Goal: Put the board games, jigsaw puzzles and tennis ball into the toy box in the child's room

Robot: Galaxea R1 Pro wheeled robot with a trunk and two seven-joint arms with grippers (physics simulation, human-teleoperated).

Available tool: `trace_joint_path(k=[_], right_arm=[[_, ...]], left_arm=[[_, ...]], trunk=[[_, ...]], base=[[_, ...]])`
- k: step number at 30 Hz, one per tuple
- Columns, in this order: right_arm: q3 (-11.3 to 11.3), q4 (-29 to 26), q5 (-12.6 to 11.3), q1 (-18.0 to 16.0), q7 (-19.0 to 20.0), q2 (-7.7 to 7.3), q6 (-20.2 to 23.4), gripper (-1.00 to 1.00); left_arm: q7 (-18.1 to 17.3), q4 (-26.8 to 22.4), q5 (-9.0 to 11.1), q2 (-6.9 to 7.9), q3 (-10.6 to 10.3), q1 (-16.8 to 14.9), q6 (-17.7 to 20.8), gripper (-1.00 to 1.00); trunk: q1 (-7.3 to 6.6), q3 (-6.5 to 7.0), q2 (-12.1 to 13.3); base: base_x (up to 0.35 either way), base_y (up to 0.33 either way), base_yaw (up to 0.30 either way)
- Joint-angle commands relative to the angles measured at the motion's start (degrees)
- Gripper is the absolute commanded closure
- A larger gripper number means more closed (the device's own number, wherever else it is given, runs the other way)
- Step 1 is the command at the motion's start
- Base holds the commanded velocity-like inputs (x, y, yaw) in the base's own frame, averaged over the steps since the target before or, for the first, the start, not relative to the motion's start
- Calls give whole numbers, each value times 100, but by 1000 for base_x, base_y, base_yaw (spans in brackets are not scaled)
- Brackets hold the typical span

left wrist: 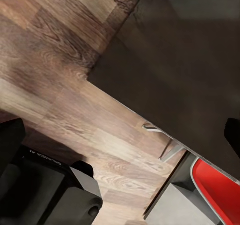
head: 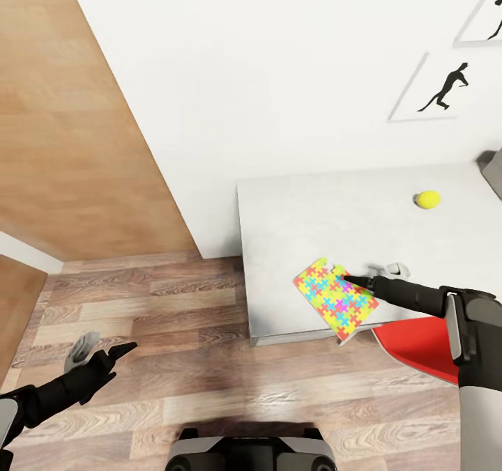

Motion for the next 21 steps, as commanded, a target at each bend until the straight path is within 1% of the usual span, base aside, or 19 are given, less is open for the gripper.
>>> trace_joint_path(k=[1,14,21], right_arm=[[-9,-4,56,-6,57,2,35,-100],[-9,-4,51,-6,62,-12,35,-100],[-9,-4,45,-6,65,-14,35,-100]], left_arm=[[57,-5,60,0,5,-3,24,-100],[57,-5,60,3,5,-4,24,-100],[57,-5,73,5,5,-4,24,-100]], trunk=[[3,-7,-9],[3,-7,-9],[3,-7,-9]], base=[[0,9,0],[-3,15,0],[-53,164,0]])
